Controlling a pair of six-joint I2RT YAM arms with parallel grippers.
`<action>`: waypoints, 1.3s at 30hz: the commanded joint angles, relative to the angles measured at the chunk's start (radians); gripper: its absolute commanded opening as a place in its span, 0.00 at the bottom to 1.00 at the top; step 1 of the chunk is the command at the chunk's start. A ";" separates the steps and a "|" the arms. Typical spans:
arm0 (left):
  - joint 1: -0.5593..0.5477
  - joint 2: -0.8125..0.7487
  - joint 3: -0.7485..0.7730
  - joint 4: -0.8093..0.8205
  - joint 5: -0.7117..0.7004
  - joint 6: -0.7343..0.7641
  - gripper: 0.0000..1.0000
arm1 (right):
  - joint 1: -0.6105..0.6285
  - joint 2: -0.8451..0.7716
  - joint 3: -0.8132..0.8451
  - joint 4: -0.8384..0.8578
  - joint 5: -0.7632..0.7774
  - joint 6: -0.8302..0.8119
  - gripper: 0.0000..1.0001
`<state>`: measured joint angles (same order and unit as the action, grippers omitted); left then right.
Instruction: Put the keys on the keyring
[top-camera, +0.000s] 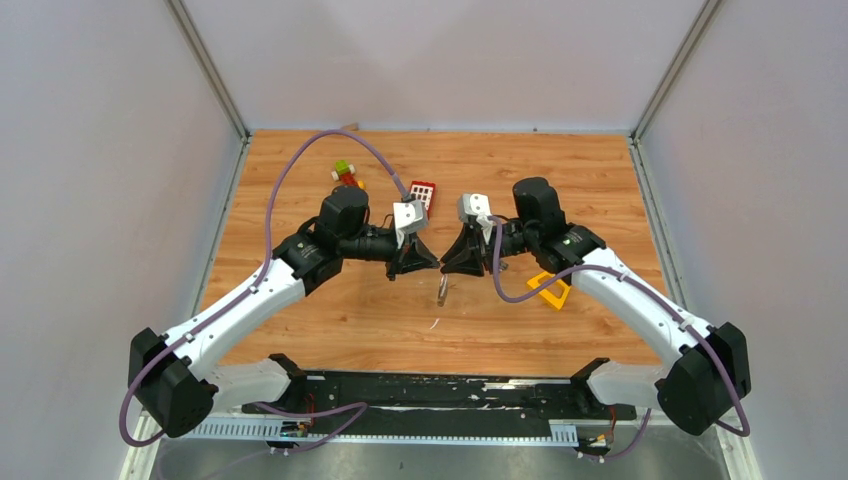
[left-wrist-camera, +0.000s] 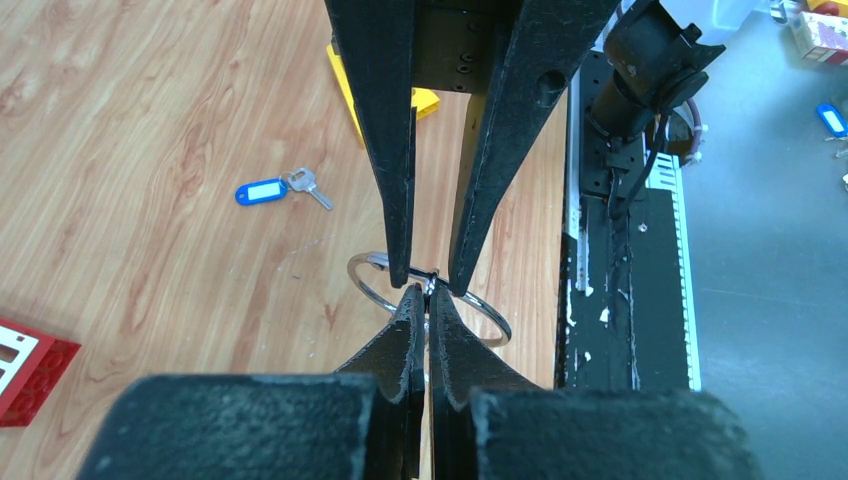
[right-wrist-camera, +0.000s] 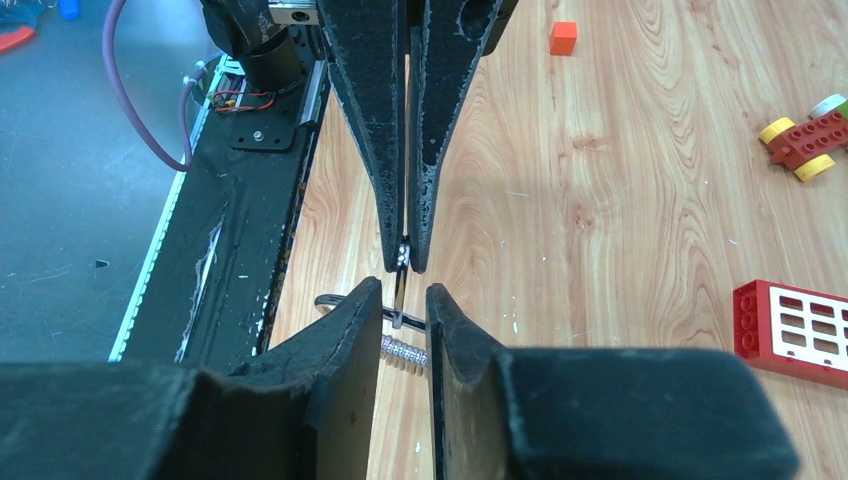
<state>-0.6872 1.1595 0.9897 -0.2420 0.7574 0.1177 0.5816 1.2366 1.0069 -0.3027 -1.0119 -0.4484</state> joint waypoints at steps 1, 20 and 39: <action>-0.006 -0.026 0.002 0.039 0.016 -0.001 0.00 | 0.003 0.003 0.029 -0.001 -0.022 -0.022 0.23; -0.006 -0.005 0.012 0.049 0.027 -0.022 0.00 | 0.006 -0.007 0.023 0.030 -0.030 0.017 0.17; -0.006 0.002 0.007 0.049 0.028 -0.023 0.00 | 0.012 -0.019 0.020 0.035 -0.016 0.012 0.02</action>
<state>-0.6872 1.1599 0.9897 -0.2417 0.7612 0.1059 0.5880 1.2404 1.0069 -0.2985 -1.0157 -0.4274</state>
